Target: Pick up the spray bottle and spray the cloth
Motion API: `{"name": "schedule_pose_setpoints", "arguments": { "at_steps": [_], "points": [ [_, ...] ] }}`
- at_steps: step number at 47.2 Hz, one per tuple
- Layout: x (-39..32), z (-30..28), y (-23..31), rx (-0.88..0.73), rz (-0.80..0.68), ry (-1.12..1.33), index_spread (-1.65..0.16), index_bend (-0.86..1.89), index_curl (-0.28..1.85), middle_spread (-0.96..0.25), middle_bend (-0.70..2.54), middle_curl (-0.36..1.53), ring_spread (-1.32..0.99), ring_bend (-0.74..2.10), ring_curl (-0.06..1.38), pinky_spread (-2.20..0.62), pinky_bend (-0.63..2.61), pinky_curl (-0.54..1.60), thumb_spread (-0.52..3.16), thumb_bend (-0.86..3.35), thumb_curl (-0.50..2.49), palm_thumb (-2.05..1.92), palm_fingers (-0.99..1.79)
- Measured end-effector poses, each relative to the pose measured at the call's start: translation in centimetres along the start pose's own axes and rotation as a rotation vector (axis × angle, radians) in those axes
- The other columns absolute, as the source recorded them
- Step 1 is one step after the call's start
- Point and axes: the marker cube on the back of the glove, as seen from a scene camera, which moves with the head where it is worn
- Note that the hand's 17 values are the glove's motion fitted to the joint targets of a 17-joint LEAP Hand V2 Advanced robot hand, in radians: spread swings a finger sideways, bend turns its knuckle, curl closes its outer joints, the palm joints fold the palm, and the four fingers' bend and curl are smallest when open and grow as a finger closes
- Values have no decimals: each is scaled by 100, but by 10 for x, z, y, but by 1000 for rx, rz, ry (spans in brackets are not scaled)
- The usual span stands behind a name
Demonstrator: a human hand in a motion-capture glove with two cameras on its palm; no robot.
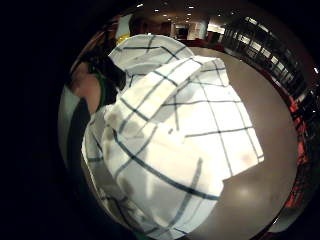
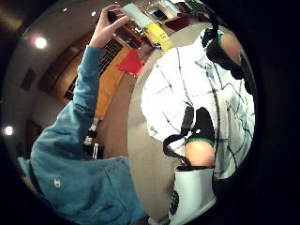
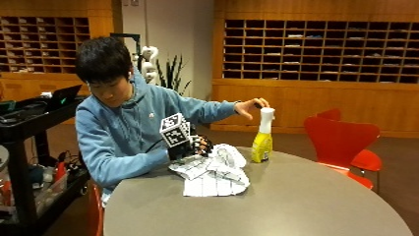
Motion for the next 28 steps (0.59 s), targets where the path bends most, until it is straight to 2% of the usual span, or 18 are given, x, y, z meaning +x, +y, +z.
{"name": "schedule_pose_setpoints", "arguments": {
  "at_steps": [14, 28],
  "points": [
    [-17, -15, 8, 44, -95, 76, -26, 10, 25, -12, 20, 40, -14, 45, 39, 3, 31, 37, 91, -2, 62, 95, 96],
    [-20, -15, 10, 32, -109, 89, -27, 11, 25, -12, 20, 41, -14, 43, 39, 2, 28, 36, 90, -2, 62, 94, 97]
  ]
}}
